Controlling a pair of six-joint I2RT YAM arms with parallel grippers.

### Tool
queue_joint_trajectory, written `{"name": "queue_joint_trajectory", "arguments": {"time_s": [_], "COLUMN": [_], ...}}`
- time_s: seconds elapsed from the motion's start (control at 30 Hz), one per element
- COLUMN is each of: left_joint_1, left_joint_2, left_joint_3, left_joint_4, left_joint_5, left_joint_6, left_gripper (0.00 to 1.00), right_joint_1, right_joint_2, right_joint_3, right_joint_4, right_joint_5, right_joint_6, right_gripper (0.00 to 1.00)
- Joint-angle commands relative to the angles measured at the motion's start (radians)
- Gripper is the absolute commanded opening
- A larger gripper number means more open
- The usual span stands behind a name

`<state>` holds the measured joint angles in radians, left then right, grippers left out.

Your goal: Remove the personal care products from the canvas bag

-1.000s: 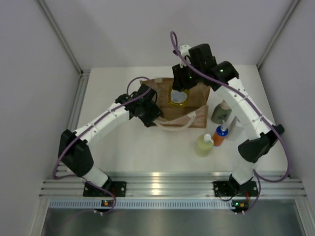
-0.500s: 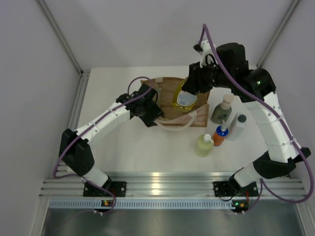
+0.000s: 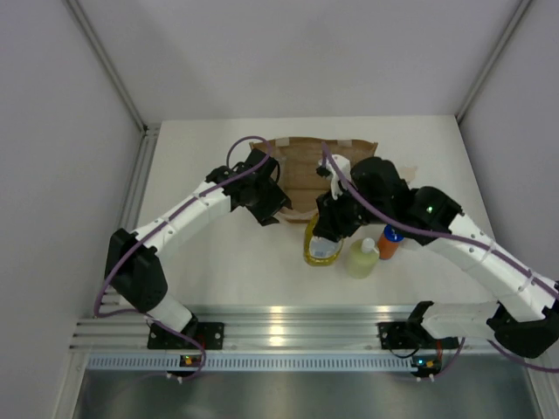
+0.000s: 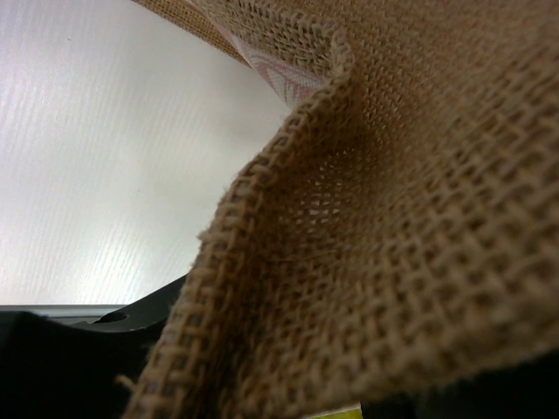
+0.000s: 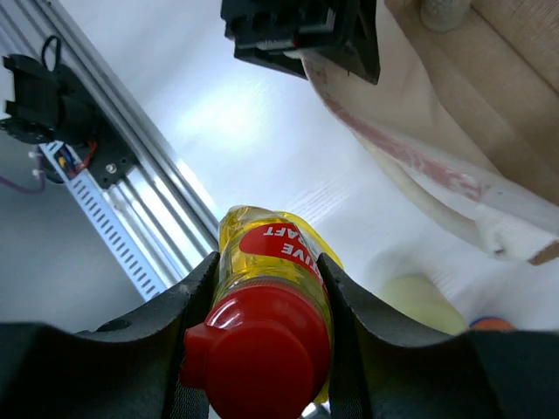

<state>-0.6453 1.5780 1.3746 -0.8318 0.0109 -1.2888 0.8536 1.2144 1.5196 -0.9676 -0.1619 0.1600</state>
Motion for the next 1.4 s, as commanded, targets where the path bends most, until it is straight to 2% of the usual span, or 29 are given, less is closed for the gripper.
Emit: {"name": "queue_joint_trajectory", "arguments": {"time_s": [0.0, 0.17, 0.43, 0.8, 0.83, 0.97, 1.03, 1.07, 1.1, 1.27, 1.3, 1.37], "left_joint_1": [-0.002, -0.002, -0.004, -0.002, -0.002, -0.002, -0.002, -0.002, -0.002, -0.002, -0.002, -0.002], "left_joint_2": [-0.009, -0.015, -0.019, -0.015, -0.015, -0.012, -0.006, -0.004, 0.000, -0.006, -0.007, -0.009], "left_joint_3": [0.023, 0.018, 0.014, 0.015, 0.017, 0.015, 0.017, 0.018, 0.018, 0.015, 0.017, 0.017], "left_joint_4": [0.003, 0.002, 0.003, 0.003, 0.003, 0.003, 0.003, 0.003, 0.003, 0.003, 0.003, 0.003], "left_joint_5": [0.023, 0.020, 0.029, 0.032, 0.032, 0.034, 0.037, 0.040, 0.047, 0.047, 0.046, 0.047], "left_joint_6": [-0.017, -0.015, -0.017, -0.012, -0.009, -0.007, -0.006, -0.004, 0.000, 0.000, 0.000, 0.000], "left_gripper": [0.55, 0.55, 0.55, 0.56, 0.56, 0.56, 0.56, 0.56, 0.56, 0.57, 0.57, 0.57], "right_joint_1": [0.048, 0.110, 0.119, 0.140, 0.147, 0.151, 0.153, 0.153, 0.154, 0.154, 0.154, 0.154], "right_joint_2": [-0.113, -0.128, -0.197, -0.220, -0.233, -0.254, -0.260, -0.265, -0.268, -0.276, -0.274, -0.276], "right_joint_3": [-0.140, -0.336, -0.570, -0.737, -0.752, -0.783, -0.791, -0.791, -0.788, -0.771, -0.763, -0.757], "right_joint_4": [0.366, 0.489, 0.720, 0.784, 0.787, 0.793, 0.791, 0.790, 0.787, 0.767, 0.759, 0.751], "right_joint_5": [0.082, 0.209, 0.246, 0.328, 0.332, 0.337, 0.334, 0.335, 0.334, 0.340, 0.343, 0.346], "right_joint_6": [0.038, 0.009, -0.005, -0.037, -0.033, -0.030, -0.028, -0.025, -0.024, -0.023, -0.025, -0.028], "right_gripper": [0.00, 0.00, 0.00, 0.00, 0.04, 0.11, 0.28, 0.39, 0.54, 0.67, 0.74, 0.79]}}
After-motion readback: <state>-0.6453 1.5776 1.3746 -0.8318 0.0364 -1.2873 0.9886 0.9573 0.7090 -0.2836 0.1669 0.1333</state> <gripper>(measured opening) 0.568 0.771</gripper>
